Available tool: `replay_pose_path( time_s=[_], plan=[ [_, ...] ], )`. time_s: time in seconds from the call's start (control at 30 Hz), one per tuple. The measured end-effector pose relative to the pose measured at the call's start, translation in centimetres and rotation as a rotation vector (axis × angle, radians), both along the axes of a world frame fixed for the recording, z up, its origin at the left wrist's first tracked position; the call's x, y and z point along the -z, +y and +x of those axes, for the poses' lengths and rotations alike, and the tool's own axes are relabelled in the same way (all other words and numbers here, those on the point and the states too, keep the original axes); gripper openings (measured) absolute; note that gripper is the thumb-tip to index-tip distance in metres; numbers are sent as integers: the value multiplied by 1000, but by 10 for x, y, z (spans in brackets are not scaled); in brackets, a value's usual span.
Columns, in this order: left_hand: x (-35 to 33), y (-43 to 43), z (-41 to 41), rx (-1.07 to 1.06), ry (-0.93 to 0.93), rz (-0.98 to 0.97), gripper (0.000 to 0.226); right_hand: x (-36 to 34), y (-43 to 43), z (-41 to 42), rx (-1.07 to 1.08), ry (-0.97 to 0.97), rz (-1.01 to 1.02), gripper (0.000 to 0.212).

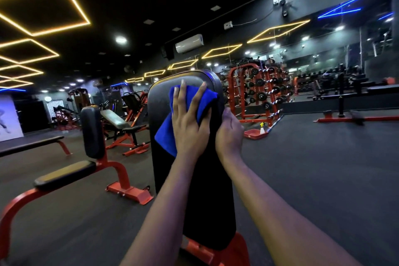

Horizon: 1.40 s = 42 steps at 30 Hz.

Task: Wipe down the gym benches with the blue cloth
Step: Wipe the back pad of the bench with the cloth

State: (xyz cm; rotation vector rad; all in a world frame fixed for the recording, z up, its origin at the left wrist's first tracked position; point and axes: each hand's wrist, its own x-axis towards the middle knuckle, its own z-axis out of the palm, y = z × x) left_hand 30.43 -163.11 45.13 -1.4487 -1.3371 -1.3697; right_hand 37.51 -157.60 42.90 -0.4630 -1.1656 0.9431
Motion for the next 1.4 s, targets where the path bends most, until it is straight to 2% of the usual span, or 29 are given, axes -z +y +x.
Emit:
replay_pose_path(
  time_s=[0.1, 0.2, 0.3, 0.37, 0.4, 0.5, 0.53, 0.57, 0.67, 0.73, 0.87, 0.9, 1.03, 1.07, 1.1, 1.2, 1.23, 1.27, 1.3, 1.4],
  plan=[
    [-49, 3, -10, -11, -1, -16, 49, 1, 1, -2, -7, 3, -1, 40],
    [-44, 2, 2, -39, -9, -3, 49, 3, 2, -5, -4, 5, -11, 41],
    [-20, -5, -4, 9, 251, -64, 51, 3, 2, -5, 1, 12, -15, 38],
    [-31, -9, -28, 52, 365, -93, 56, 4, 2, -5, -11, 11, -29, 39],
    [-39, -9, -36, 66, 327, -77, 58, 3, 1, -4, -22, 5, -33, 40],
    [-46, -3, -22, 36, -32, 6, 50, 3, -1, -2, -15, -11, -32, 42],
    [-42, -2, -12, 8, -75, 28, 49, 2, -2, -1, -6, -4, -25, 41],
    [-35, -2, -6, -9, -18, 25, 50, 3, -3, -2, -5, 3, -19, 39],
    [-25, -14, -23, 21, 429, -116, 58, 2, 0, -2, -30, 27, -4, 35],
    [-41, -18, -44, 58, 539, -170, 61, 4, 1, -4, -38, 14, -6, 36],
    [-39, -6, -14, -10, 251, -48, 53, 3, 0, -4, -28, 29, -21, 34],
    [-35, -4, -8, -15, 240, -30, 51, 3, -1, -4, -31, 38, -18, 33],
    [-50, -12, -47, 57, 529, -129, 60, 1, -5, -1, -51, 15, -53, 38],
    [-55, -11, -61, 59, 519, -117, 62, 1, -5, 0, -41, -1, -51, 39],
    [-56, -10, -74, 51, 423, -88, 61, 1, -6, 1, -34, -10, -49, 40],
    [-42, -3, -74, -21, -127, 43, 47, 2, -4, -2, 7, -5, -35, 43],
    [-38, 0, -63, -46, -234, 67, 48, 3, -3, -4, 23, -6, -26, 44],
    [-36, 1, -50, -56, -250, 78, 50, 3, -2, -5, 34, -4, -16, 45],
    [-33, 1, -39, -42, -184, 74, 50, 2, -1, -6, 43, -1, -8, 45],
    [-27, -4, -38, 58, 192, 13, 50, 3, 1, -8, 38, 17, -20, 42]
  ],
)
